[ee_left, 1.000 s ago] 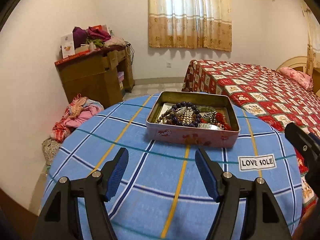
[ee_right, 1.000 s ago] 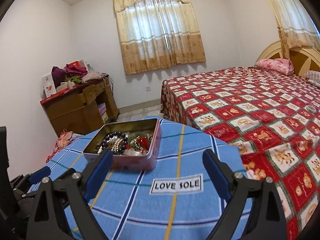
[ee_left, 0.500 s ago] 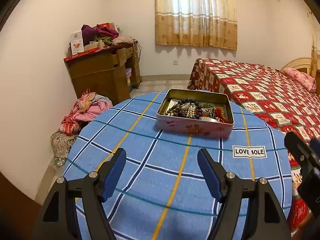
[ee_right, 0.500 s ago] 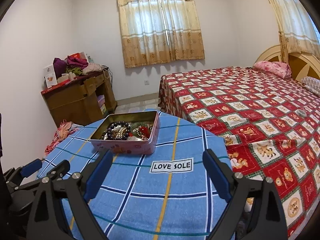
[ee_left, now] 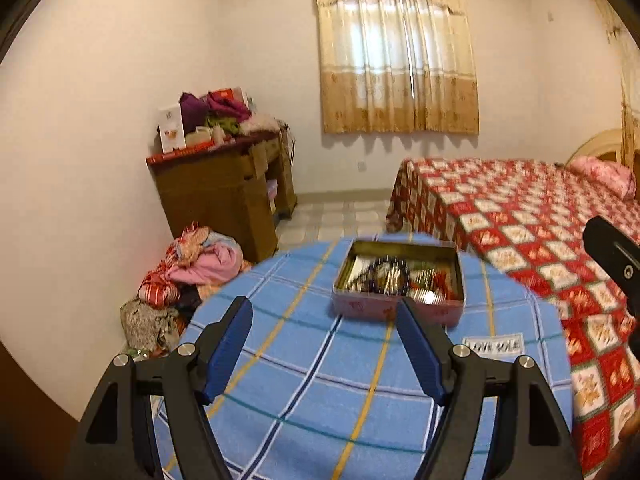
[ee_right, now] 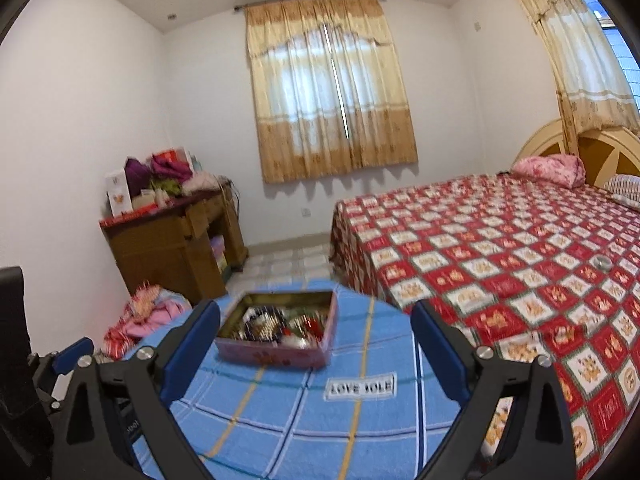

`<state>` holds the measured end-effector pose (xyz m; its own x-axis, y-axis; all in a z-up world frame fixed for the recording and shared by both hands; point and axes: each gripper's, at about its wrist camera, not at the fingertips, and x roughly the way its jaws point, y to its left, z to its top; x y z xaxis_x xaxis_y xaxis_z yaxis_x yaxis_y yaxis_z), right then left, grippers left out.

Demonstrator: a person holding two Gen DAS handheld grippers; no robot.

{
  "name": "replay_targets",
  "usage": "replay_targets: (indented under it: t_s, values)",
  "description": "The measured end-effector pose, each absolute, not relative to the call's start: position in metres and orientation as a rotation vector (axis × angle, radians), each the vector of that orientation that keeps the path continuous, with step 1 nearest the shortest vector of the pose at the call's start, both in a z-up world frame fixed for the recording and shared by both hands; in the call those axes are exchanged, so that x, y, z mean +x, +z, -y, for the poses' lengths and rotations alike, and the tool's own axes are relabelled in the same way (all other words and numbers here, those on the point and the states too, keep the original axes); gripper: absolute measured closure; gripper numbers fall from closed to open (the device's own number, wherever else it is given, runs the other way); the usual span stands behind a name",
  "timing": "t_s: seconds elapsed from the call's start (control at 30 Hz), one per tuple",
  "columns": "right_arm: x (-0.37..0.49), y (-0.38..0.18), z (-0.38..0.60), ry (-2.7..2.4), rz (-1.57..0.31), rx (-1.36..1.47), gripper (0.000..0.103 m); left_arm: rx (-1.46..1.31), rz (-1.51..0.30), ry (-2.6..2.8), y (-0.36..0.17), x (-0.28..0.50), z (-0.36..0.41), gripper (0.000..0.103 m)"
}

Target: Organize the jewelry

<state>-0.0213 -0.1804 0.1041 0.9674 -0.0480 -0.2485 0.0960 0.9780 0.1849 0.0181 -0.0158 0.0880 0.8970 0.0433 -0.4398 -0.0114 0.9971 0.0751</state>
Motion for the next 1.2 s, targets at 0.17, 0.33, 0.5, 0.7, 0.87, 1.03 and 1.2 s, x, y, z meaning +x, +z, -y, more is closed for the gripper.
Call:
replay_targets:
  t_s: [0.17,0.33,0.5,0.7,0.87,1.03,1.2]
  values:
    - [-0.021,0.127,0.184,-0.075,-0.166,0.234,0.002,0.043,-0.393,0.027,0.113,0.019,0.011,0.028]
    - [-0.024,0.137,0.185,-0.080,-0.117,0.253,0.000,0.023,-0.342,0.055,0.124,0.018,0.008,0.025]
    - [-0.026,0.130,0.182,-0.101,-0.116,0.246,0.000,0.009,-0.331,0.049,0.120,0.017,0.006,0.023]
    - [-0.022,0.123,0.180,-0.100,-0.152,0.236,0.000,0.043,-0.355,0.059,0.112,0.022,0.010,0.023]
    - [-0.023,0.121,0.180,-0.099,-0.159,0.238,0.000,0.059,-0.368,0.060,0.107,0.024,0.013,0.023]
    - [-0.022,0.120,0.180,-0.098,-0.166,0.237,0.000,0.066,-0.374,0.053,0.104,0.024,0.015,0.023]
    - [-0.022,0.118,0.180,-0.095,-0.172,0.243,0.000,0.068,-0.374,0.054,0.105,0.023,0.015,0.023]
